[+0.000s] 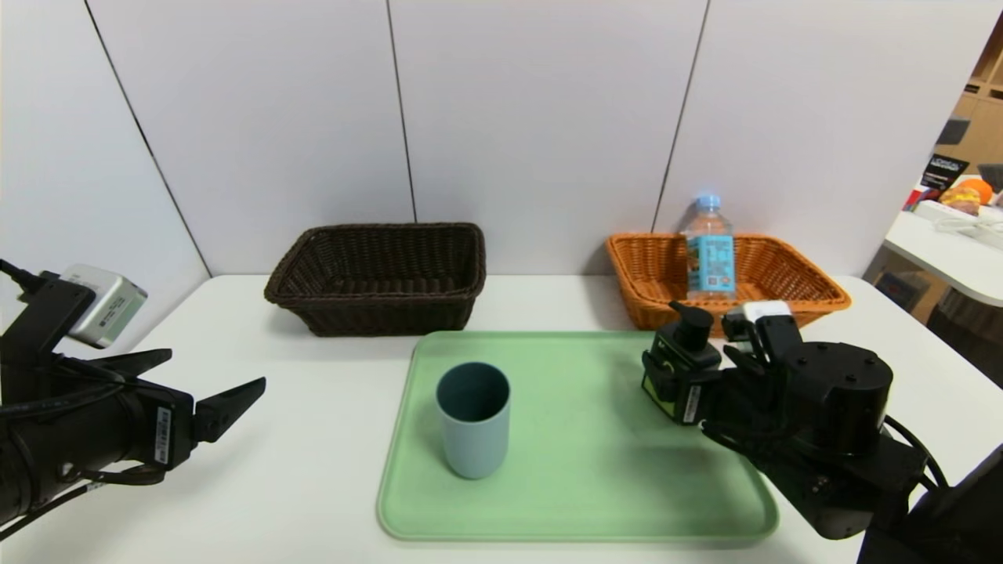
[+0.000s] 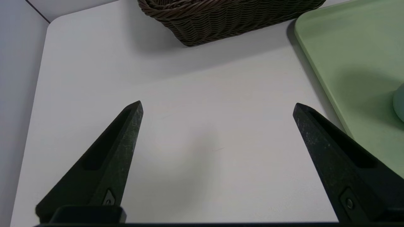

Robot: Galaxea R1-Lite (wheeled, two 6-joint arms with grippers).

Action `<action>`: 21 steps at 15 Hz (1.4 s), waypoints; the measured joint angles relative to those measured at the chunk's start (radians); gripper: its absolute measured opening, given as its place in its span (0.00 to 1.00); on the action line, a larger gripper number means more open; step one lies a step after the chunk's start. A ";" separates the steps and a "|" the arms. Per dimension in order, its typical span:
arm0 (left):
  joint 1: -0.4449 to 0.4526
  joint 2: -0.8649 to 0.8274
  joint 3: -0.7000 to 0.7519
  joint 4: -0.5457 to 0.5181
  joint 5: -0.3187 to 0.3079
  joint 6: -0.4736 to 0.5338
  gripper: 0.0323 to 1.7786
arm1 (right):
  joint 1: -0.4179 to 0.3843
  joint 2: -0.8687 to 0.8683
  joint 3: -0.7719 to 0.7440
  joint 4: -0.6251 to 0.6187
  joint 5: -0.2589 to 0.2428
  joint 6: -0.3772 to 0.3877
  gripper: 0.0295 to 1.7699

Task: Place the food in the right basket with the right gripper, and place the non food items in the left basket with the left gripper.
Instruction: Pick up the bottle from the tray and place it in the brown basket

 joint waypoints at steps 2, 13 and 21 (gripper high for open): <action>0.000 0.001 -0.001 0.000 0.000 0.000 0.95 | -0.001 0.022 0.003 -0.011 0.000 0.001 0.96; -0.004 0.007 -0.004 0.000 0.001 0.000 0.95 | 0.000 0.045 0.005 -0.033 0.000 0.005 0.34; -0.005 0.005 0.006 0.002 0.005 0.000 0.95 | 0.096 -0.093 -0.084 0.066 -0.001 -0.076 0.34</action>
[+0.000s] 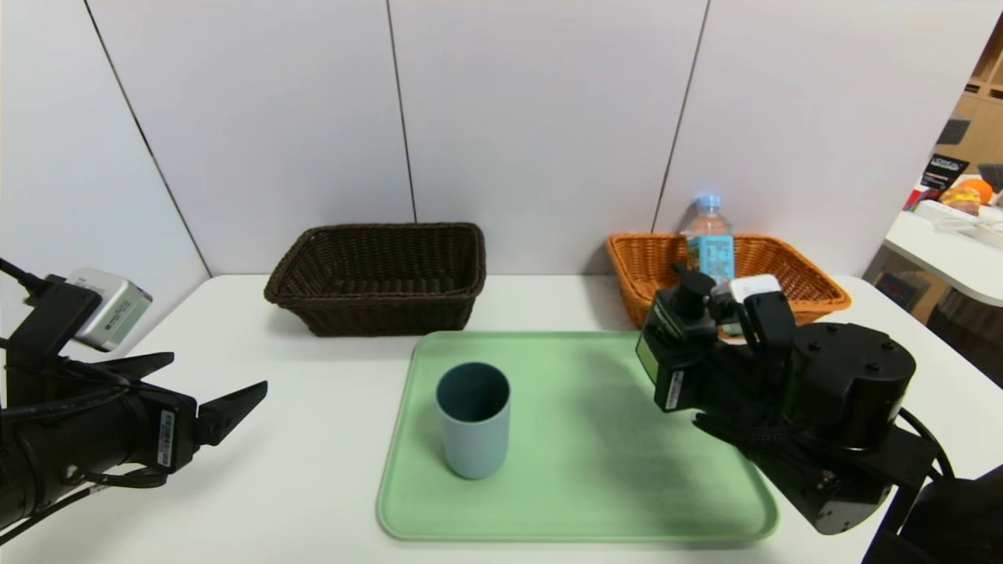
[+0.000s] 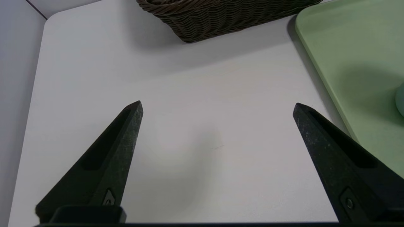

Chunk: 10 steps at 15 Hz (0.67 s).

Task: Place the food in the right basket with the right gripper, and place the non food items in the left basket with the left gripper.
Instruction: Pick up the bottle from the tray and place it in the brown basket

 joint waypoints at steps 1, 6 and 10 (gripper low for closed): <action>0.000 0.000 0.001 0.001 0.001 0.000 0.95 | 0.017 -0.030 -0.045 0.049 0.000 -0.013 0.34; -0.009 0.000 -0.001 -0.001 0.027 0.018 0.95 | 0.069 -0.122 -0.305 0.299 0.010 -0.090 0.34; -0.041 -0.003 -0.033 -0.003 0.020 0.034 0.95 | 0.087 -0.131 -0.518 0.481 0.015 -0.124 0.34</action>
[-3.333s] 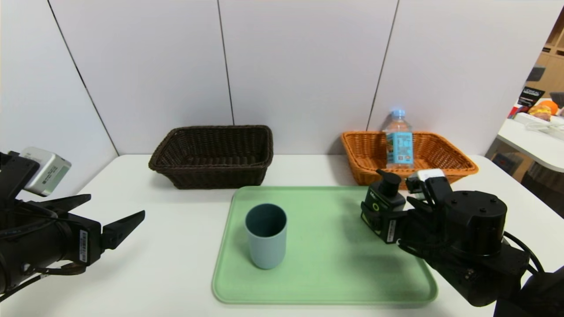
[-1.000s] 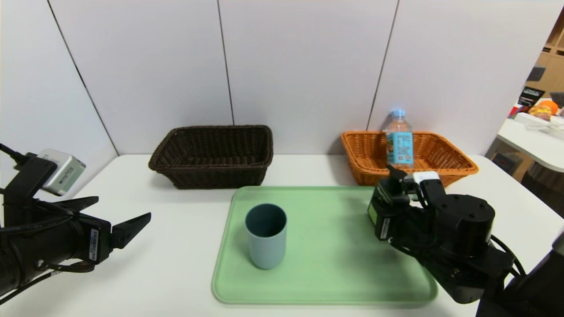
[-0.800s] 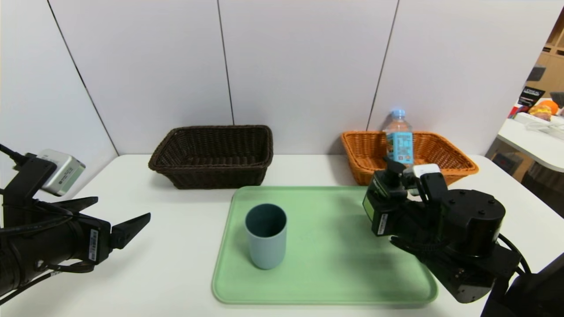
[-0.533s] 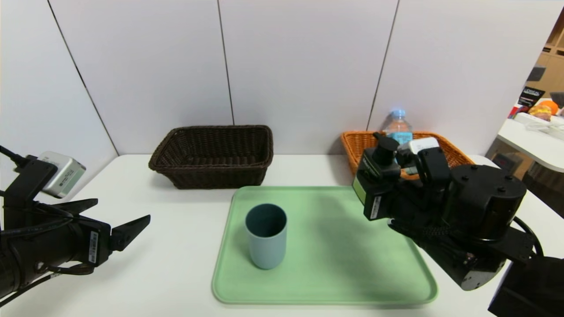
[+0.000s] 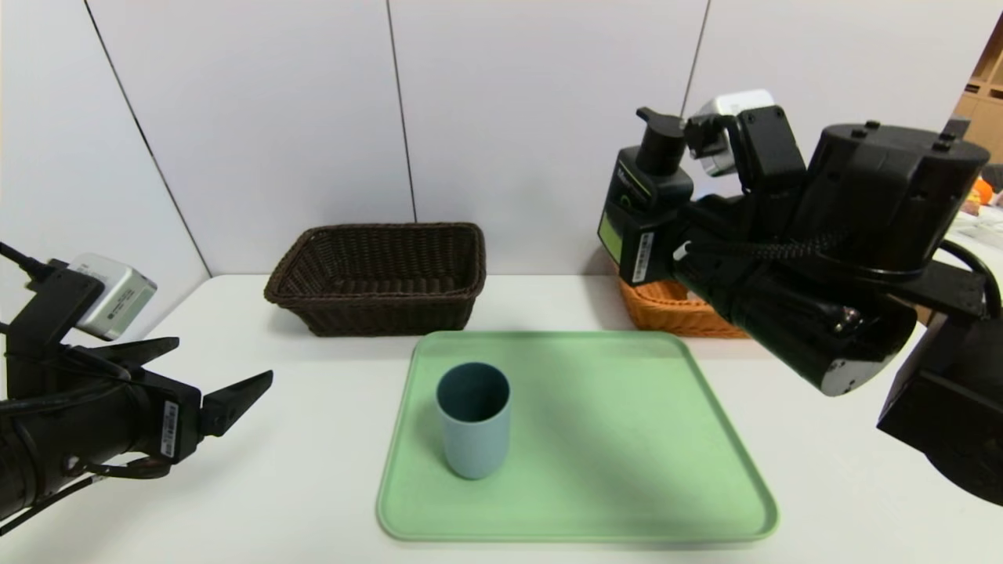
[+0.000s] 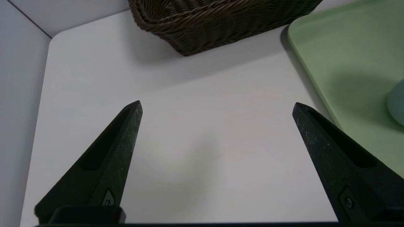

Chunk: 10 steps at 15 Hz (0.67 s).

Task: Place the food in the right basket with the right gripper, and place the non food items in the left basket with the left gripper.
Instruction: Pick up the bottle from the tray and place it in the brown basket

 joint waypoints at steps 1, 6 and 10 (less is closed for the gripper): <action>-0.017 -0.001 -0.011 -0.001 0.001 0.013 0.95 | 0.008 -0.001 -0.063 0.058 0.003 -0.005 0.34; -0.182 -0.018 -0.062 -0.007 -0.037 0.149 0.95 | 0.037 0.041 -0.385 0.359 0.029 -0.018 0.34; -0.321 -0.006 -0.112 -0.011 -0.123 0.156 0.95 | 0.077 0.161 -0.599 0.403 0.067 -0.015 0.34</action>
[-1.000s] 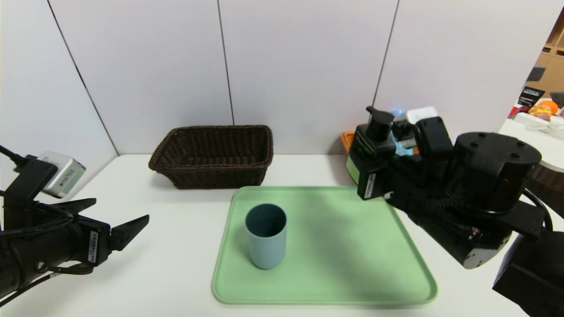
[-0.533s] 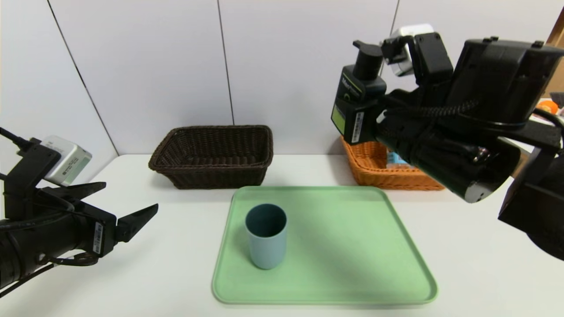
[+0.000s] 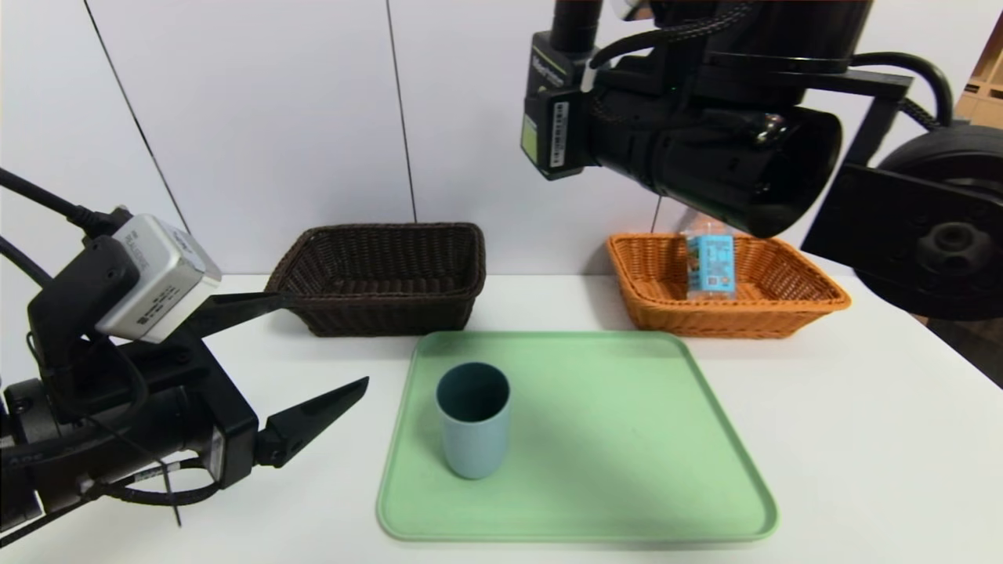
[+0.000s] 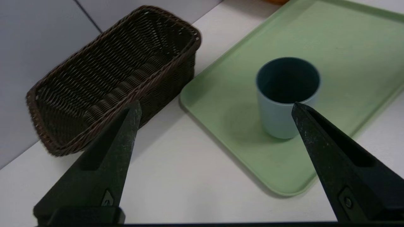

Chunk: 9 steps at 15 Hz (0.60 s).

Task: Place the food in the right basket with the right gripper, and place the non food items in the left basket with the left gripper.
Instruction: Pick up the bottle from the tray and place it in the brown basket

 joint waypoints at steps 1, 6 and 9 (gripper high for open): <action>-0.019 0.002 -0.004 0.007 0.000 -0.002 0.95 | 0.016 0.031 -0.039 0.010 0.004 0.004 0.34; 0.045 0.009 -0.011 0.013 0.208 -0.072 0.95 | 0.065 0.136 -0.219 0.161 0.006 0.014 0.34; 0.112 0.014 -0.005 0.011 0.338 -0.199 0.95 | 0.074 0.190 -0.337 0.278 0.017 0.064 0.34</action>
